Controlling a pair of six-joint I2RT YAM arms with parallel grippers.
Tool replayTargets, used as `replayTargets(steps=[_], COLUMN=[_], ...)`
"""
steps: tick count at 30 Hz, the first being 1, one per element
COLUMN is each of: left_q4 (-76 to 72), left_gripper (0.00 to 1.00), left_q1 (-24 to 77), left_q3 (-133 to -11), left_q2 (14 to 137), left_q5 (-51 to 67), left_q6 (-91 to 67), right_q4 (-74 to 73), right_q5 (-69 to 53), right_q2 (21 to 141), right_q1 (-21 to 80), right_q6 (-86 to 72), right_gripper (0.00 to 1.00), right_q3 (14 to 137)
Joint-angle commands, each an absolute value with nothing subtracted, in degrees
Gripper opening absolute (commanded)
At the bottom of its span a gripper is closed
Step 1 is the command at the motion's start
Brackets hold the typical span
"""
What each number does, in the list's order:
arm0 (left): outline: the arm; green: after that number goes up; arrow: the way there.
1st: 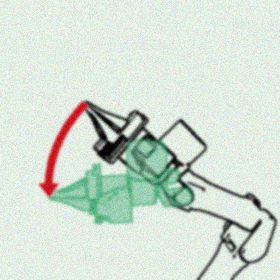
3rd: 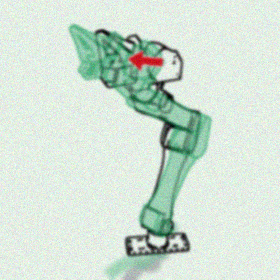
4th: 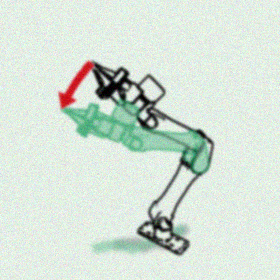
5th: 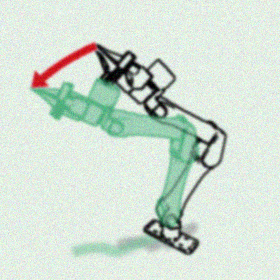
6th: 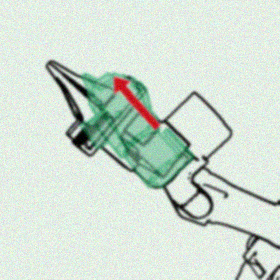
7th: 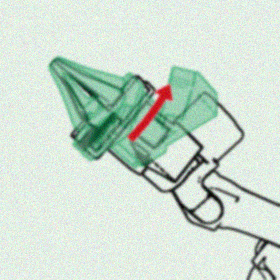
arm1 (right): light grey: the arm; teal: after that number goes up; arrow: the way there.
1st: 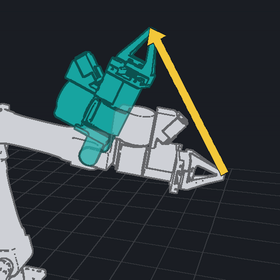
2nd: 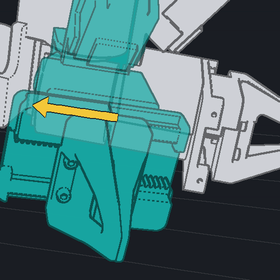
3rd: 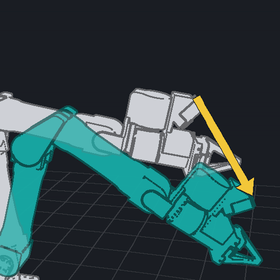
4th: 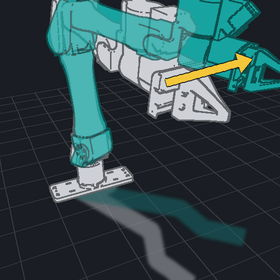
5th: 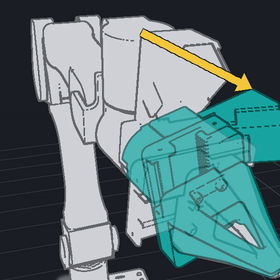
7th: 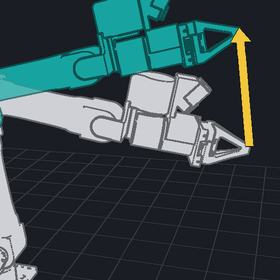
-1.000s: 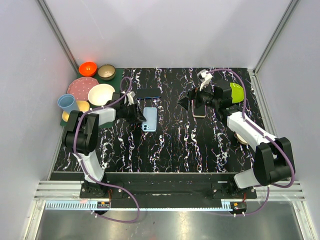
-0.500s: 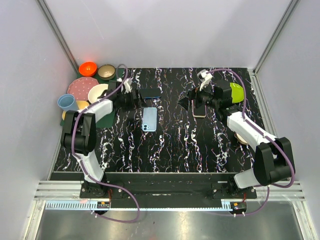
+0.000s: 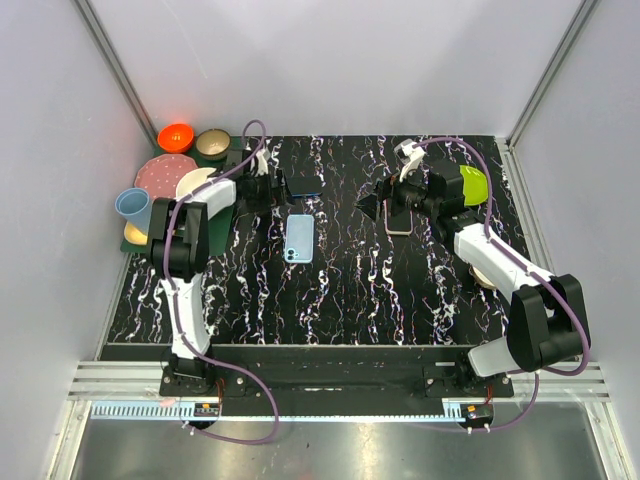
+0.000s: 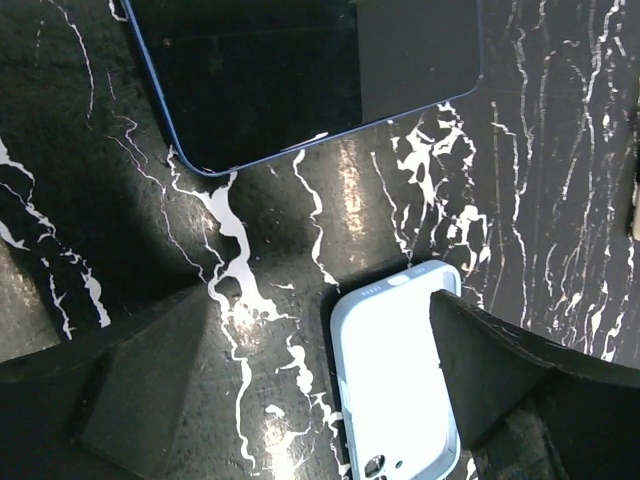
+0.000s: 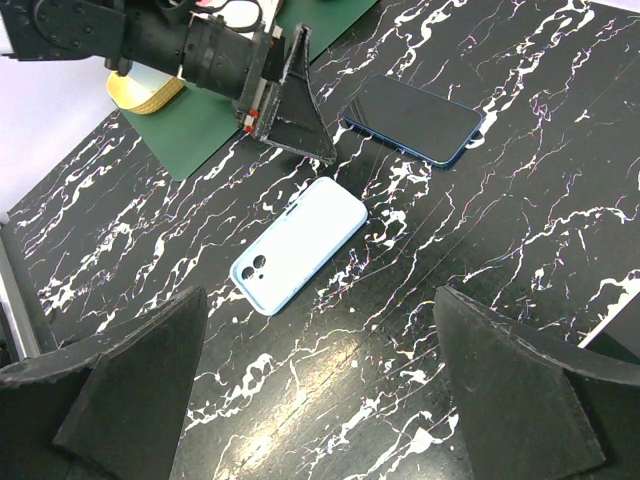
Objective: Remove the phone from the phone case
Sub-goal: Place the phone case at the center of the board, then adjust the phone at the center of the board.
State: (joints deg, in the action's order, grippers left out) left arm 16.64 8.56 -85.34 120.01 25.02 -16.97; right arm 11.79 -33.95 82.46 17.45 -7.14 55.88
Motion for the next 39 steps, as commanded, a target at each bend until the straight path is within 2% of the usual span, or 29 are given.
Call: replayTargets(steps=[1, 39], left_q4=[18.2, 16.5], left_gripper=[0.99, 0.99], left_q1=[8.4, 10.0], left_q3=[-90.8, -100.4], left_q2=[121.7, 129.3], left_q5=[26.0, 21.7], left_q6=[-16.4, -17.1], right_q4=[14.6, 14.6], right_q5=[-34.0, -33.7], right_q2=[80.5, 80.9], right_q1=[17.2, 17.2], right_q6=[-6.2, -5.4], right_gripper=[1.0, 1.0], right_q3=[55.8, 55.8])
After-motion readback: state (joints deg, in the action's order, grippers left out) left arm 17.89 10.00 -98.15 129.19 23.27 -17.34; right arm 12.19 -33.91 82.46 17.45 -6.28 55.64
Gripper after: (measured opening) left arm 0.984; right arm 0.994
